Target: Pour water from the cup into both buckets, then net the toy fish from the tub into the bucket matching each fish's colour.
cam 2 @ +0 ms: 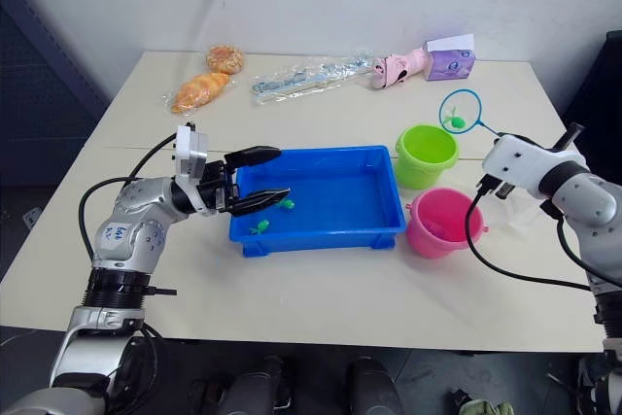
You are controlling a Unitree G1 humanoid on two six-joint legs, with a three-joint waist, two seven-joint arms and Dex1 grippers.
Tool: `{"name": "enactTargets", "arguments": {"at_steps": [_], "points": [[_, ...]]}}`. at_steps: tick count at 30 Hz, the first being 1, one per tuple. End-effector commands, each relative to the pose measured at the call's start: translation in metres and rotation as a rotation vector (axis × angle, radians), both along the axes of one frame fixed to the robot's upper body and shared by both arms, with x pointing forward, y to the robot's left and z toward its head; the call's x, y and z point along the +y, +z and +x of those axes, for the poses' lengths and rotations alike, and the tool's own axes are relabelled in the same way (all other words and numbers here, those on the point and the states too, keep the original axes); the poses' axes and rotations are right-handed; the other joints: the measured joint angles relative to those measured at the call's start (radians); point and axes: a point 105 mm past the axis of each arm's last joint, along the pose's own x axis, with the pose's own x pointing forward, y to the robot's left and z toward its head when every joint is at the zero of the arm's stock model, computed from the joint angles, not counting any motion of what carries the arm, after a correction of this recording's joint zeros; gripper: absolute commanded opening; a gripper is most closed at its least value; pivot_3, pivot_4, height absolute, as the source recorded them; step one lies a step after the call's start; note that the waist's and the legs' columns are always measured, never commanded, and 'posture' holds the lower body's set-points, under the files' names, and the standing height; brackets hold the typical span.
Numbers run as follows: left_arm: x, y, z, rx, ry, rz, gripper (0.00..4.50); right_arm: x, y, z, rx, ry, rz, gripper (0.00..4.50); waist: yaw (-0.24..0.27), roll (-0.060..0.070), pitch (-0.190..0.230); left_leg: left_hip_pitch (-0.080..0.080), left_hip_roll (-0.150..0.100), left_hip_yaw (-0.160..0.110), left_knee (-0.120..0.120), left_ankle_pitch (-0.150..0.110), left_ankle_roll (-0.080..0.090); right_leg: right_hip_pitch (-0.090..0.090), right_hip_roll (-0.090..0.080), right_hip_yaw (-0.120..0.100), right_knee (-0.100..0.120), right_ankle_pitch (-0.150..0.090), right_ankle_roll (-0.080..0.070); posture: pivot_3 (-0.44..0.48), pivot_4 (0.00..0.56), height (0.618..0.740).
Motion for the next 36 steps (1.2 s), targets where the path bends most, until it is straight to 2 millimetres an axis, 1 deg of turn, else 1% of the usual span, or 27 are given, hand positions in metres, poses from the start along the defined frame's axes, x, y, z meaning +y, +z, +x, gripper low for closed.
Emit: {"name": "enactTargets", "arguments": {"at_steps": [1,3,7,10,11,13,15,18,19,21,24,26,27,28,30,31,34,36], "points": [[-0.001,0.003,-0.003,-0.043,-0.005,0.015,4.43,0.003,0.007,-0.002,-0.075,0.041,-0.155,0.00,0.000,0.000,0.000,0.000,0.000,0.000,0.000,0.000,0.000,0.000,0.000,0.000,0.000,0.000,0.000,0.000,0.150,0.740],[-0.002,0.003,-0.002,-0.040,-0.007,0.015,4.43,0.005,0.010,-0.002,-0.131,0.064,-0.241,0.00,0.000,0.000,0.000,0.000,0.000,0.000,0.000,0.000,0.000,0.000,0.000,0.000,0.000,0.000,0.000,0.000,0.150,0.740],[-0.002,0.002,-0.002,-0.037,-0.009,0.018,4.43,0.006,0.001,-0.004,-0.176,0.111,-0.368,0.00,0.000,0.000,0.000,0.000,0.000,0.000,0.000,0.000,0.000,0.000,0.000,0.000,0.000,0.000,0.000,0.000,0.150,0.740],[-0.002,0.002,-0.001,-0.036,-0.010,0.020,4.43,0.006,-0.002,-0.003,-0.179,0.127,-0.409,0.00,0.000,0.000,0.000,0.000,0.000,0.000,0.000,0.000,-0.001,0.000,0.000,0.000,0.000,0.000,0.000,0.000,0.150,0.740],[-0.003,0.002,-0.001,-0.037,-0.011,0.021,4.43,0.004,-0.003,-0.002,-0.171,0.121,-0.395,0.00,0.000,0.000,0.000,0.000,0.000,0.000,0.000,0.001,-0.001,0.000,0.000,0.000,0.000,0.000,0.000,0.000,0.150,0.740],[-0.003,0.002,-0.001,-0.039,-0.013,0.022,4.43,0.005,0.002,-0.002,-0.220,0.133,-0.450,0.00,-0.001,0.000,0.000,0.000,0.000,0.000,0.000,0.001,-0.001,0.000,0.000,0.000,0.000,0.000,0.000,0.000,0.150,0.740],[-0.004,0.003,-0.002,-0.042,-0.013,0.024,4.43,0.005,0.002,0.000,-0.219,0.133,-0.459,0.00,-0.002,0.000,0.000,0.000,0.000,0.000,0.000,0.001,-0.001,-0.001,0.000,0.001,0.001,0.000,0.000,0.000,0.150,0.740],[-0.003,0.003,-0.002,-0.043,-0.009,0.028,4.43,0.002,0.003,0.001,-0.208,0.113,-0.391,0.00,-0.001,0.000,0.000,0.000,0.000,0.001,0.000,0.001,-0.002,-0.001,0.001,0.001,0.001,0.000,0.000,0.000,0.150,0.740],[-0.002,0.003,-0.002,-0.043,-0.006,0.033,4.43,0.001,0.006,0.001,-0.210,0.104,-0.332,0.00,-0.001,0.000,0.000,0.000,0.000,0.001,0.000,0.001,-0.002,-0.001,0.001,0.001,0.001,0.000,0.000,0.000,0.150,0.740],[0.004,0.002,-0.002,-0.046,0.014,0.038,4.43,0.007,0.022,0.001,-0.249,0.097,-0.159,0.00,0.000,0.000,0.000,0.000,0.000,0.001,0.000,0.001,-0.001,-0.001,0.001,0.001,0.001,0.000,0.000,0.000,0.150,0.740],[0.021,0.004,-0.003,-0.052,0.049,0.041,4.43,0.029,0.040,-0.001,-0.203,0.156,0.196,0.00,-0.005,0.000,0.000,0.000,0.001,0.001,0.000,0.001,-0.001,0.000,0.001,0.000,0.001,0.000,0.000,0.000,0.150,0.740],[0.037,0.003,-0.003,-0.057,0.094,0.043,4.43,0.050,0.043,-0.004,-0.082,0.209,0.414,0.00,-0.007,0.000,0.000,0.000,0.003,0.001,0.000,0.001,-0.001,0.000,0.003,0.000,0.001,0.000,0.000,0.000,0.150,0.740],[0.045,0.002,-0.002,-0.058,0.121,0.043,4.43,0.059,0.044,-0.005,-0.032,0.231,0.495,0.00,-0.006,0.000,0.000,0.001,0.003,0.001,0.000,0.001,-0.002,0.000,0.003,0.000,0.001,0.000,0.000,0.000,0.150,0.740],[0.056,0.000,-0.002,-0.057,0.161,0.043,4.43,0.074,0.040,-0.008,0.076,0.262,0.575,0.00,-0.004,0.000,0.000,0.001,0.004,0.000,0.000,0.001,-0.002,0.000,0.004,0.000,0.002,0.000,0.000,0.000,0.150,0.740],[0.079,-0.002,-0.001,-0.052,0.252,0.032,4.43,0.112,0.016,-0.019,0.346,0.340,0.612,0.00,-0.001,0.001,0.000,0.001,0.004,-0.001,0.000,0.001,-0.002,0.000,0.003,-0.001,0.003,0.000,0.000,0.000,0.150,0.740],[0.086,-0.003,-0.001,-0.056,0.284,0.033,4.43,0.125,0.008,-0.024,0.424,0.363,0.611,0.00,-0.002,0.001,0.000,0.001,0.004,-0.002,0.000,0.001,-0.002,0.000,0.003,-0.001,0.002,0.000,0.000,0.000,0.150,0.740],[0.099,-0.003,-0.001,-0.068,0.343,0.045,4.43,0.151,-0.009,-0.029,0.536,0.375,0.615,0.00,0.003,0.000,0.000,0.000,0.004,-0.002,0.000,-0.001,0.001,0.000,0.001,-0.001,0.000,0.000,0.000,0.000,0.150,0.740],[0.102,-0.007,-0.007,-0.055,0.331,0.076,4.43,0.168,-0.021,-0.027,0.562,0.374,0.581,0.00,0.004,0.000,0.000,-0.001,0.002,-0.003,0.000,-0.001,0.002,0.000,-0.001,-0.002,-0.001,0.000,0.000,0.000,0.150,0.740]]}}
